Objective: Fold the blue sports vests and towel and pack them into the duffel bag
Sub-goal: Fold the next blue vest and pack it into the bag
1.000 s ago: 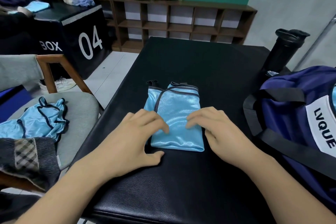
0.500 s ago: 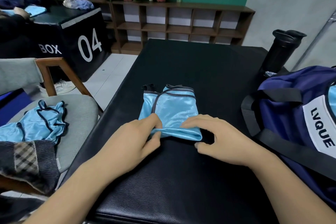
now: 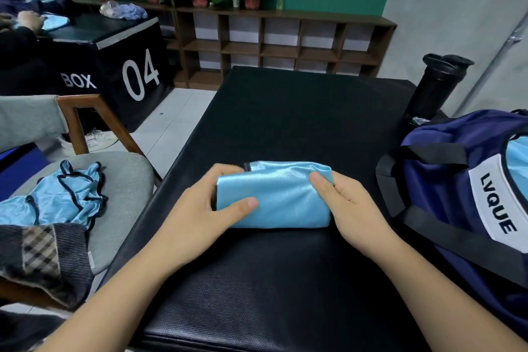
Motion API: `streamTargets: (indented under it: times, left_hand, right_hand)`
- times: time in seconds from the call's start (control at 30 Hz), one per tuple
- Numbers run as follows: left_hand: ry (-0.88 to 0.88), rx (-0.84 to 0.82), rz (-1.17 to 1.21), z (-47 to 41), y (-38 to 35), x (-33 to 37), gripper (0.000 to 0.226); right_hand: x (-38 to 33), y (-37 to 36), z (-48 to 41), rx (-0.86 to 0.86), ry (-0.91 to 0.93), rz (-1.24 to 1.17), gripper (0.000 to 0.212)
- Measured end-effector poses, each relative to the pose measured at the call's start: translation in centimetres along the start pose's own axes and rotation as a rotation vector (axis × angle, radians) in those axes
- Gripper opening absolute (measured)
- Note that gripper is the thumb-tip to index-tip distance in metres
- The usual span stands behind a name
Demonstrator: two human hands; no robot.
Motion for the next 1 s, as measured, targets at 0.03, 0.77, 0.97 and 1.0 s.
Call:
streamTargets:
  times: [0.03,0.77,0.97,1.0]
  left_hand:
    - [0.036,-0.036,0.015,-0.1,-0.4,-0.3,0.027]
    - [0.177,0.335,-0.291,-2.6,1.8,-3.0,0.054]
    - [0.156,0.379,-0.337,-2.4,2.3,-3.2,0.051]
    - [0.161,0.383,-0.340,-2.4,2.4,-3.3,0.050]
  right_hand:
    - [0.1,0.0,0.1,0.014,-0.029,-0.043,0.042]
    - [1.9,1.6,-0.6,0.102,-0.124,0.613,0.013]
    - [-3.1,0.4,-4.2,-0.046,0.192,0.696,0.026]
    - [-3.4,-0.7,-5.0,-0.158,0.162,0.639,0.031]
Point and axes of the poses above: each hand's wrist, its own z-axis away from the middle knuckle, its own y-axis out of the back of the hand, x = y × z, the point moved 9 cm from there along -z, towards the middle knuckle, and after that the axes turned 12 degrees about y, right-handed, at the moved point
